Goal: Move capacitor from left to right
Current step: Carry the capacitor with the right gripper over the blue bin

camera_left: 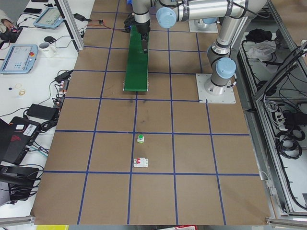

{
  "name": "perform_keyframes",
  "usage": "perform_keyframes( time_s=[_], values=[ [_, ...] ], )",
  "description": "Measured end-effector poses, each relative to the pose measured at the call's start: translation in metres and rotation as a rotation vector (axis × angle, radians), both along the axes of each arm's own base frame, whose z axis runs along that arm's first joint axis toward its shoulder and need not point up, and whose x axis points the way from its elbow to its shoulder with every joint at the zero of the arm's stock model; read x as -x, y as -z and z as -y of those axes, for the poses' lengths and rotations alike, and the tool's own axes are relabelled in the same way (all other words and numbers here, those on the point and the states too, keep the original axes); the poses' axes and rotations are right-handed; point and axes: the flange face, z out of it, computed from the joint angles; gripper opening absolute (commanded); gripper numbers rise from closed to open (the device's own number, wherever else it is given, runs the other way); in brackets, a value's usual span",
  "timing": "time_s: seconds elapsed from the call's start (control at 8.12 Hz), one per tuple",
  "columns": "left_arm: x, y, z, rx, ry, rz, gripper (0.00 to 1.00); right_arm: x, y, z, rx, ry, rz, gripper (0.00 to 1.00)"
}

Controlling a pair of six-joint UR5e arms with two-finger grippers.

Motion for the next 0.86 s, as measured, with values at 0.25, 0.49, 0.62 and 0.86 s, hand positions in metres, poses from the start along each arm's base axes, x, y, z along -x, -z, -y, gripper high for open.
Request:
perform_keyframes(
  time_s=[0.25, 0.49, 0.62, 0.86],
  values=[
    [0.0, 0.0, 0.0, 0.0, -0.001, 0.0, 1.0, 0.062, -0.037, -0.003, 0.014, -0.05, -0.09, 0.0],
    [0.0, 0.0, 0.0, 0.0, -0.001, 0.0, 1.0, 0.14, -0.055, -0.01, -0.004, -0.094, -0.115, 0.0],
    [-0.001, 0.0, 0.0, 0.001, -0.001, 0.0, 1.0, 0.174, -0.061, -0.015, -0.017, -0.121, -0.144, 0.0],
    [-0.001, 0.0, 0.0, 0.001, -0.001, 0.0, 1.0, 0.229, -0.071, -0.029, -0.053, -0.153, -0.218, 0.0]
  ],
)
